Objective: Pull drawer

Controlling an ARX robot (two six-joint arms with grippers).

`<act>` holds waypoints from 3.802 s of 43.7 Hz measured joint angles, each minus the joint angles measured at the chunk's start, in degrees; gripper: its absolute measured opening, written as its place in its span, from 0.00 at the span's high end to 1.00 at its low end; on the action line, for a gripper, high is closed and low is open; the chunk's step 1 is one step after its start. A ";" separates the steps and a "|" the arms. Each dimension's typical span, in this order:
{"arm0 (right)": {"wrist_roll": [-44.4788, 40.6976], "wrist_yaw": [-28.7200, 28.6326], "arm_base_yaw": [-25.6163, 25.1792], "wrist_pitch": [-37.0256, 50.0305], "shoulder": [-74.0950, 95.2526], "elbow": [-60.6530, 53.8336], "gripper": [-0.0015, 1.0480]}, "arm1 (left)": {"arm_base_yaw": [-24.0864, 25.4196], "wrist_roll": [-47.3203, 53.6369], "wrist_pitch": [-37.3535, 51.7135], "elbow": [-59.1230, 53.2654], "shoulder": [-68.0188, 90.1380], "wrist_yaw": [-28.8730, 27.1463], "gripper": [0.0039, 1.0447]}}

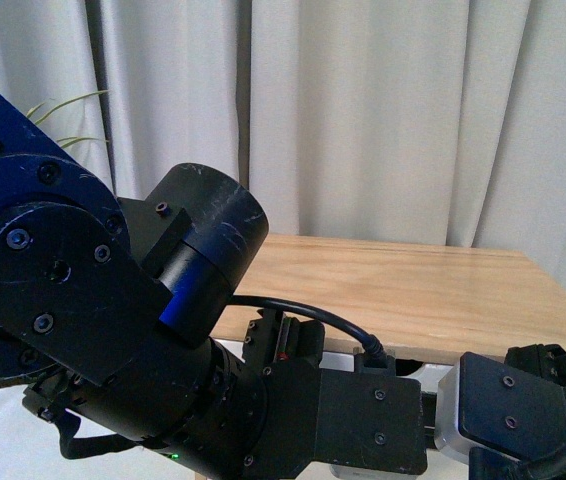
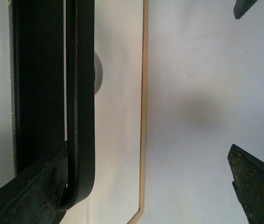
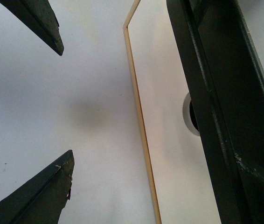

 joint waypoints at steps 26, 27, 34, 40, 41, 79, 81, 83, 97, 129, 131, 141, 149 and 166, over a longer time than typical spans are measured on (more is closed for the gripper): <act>-5.51 -2.40 1.07 -6.82 -6.91 -4.92 0.09 | -0.22 3.15 -0.11 -10.23 -7.89 3.23 0.05; -5.68 -2.67 1.22 -6.99 -7.65 -5.62 0.09 | -0.24 3.30 -0.11 -10.86 -8.35 3.48 0.05; -6.64 -3.41 2.14 -7.63 -11.63 -9.44 0.09 | -0.63 4.11 0.07 -15.63 -12.57 4.76 0.05; -5.88 -3.41 2.27 -5.40 -12.68 -11.02 0.09 | -0.68 3.41 5.01 -18.47 -14.56 5.81 0.05; -5.55 -3.43 2.25 -4.76 -12.96 -11.34 0.09 | -0.63 3.17 5.86 -18.78 -14.84 6.08 0.05; 20.04 4.44 -12.66 16.33 -44.17 -24.74 0.09 | 12.22 -35.36 46.60 -42.95 -51.34 -11.54 0.05; 21.97 4.66 -13.79 16.11 -46.42 -25.88 0.09 | 13.57 -40.02 42.88 -44.72 -55.63 -13.05 0.05; 23.58 5.14 -14.56 16.02 -48.22 -26.82 0.09 | 13.94 -42.64 39.89 -45.94 -58.73 -13.70 0.05; 35.91 12.96 -16.24 13.25 -61.20 -34.21 0.09 | 15.21 -63.56 28.70 -54.62 -74.53 -23.50 0.05; 57.29 31.12 -11.37 11.15 -72.39 -38.49 0.92 | 27.47 -74.49 29.99 -61.40 -84.87 -17.64 0.96; 57.37 31.15 -11.34 9.60 -73.79 -38.49 0.99 | 27.85 -74.62 28.63 -61.40 -86.51 -17.27 0.96; 57.53 31.12 -11.32 4.68 -78.90 -38.49 0.99 | 28.00 -74.71 23.52 -61.40 -91.58 -16.96 0.96; 57.53 31.12 -11.32 2.10 -81.44 -38.49 0.99 | 28.00 -74.71 20.85 -61.40 -94.25 -16.94 0.96; 57.55 31.04 -11.32 -9.44 -92.63 -38.45 0.99 | 28.00 -74.73 9.09 -61.37 -105.59 -16.94 0.96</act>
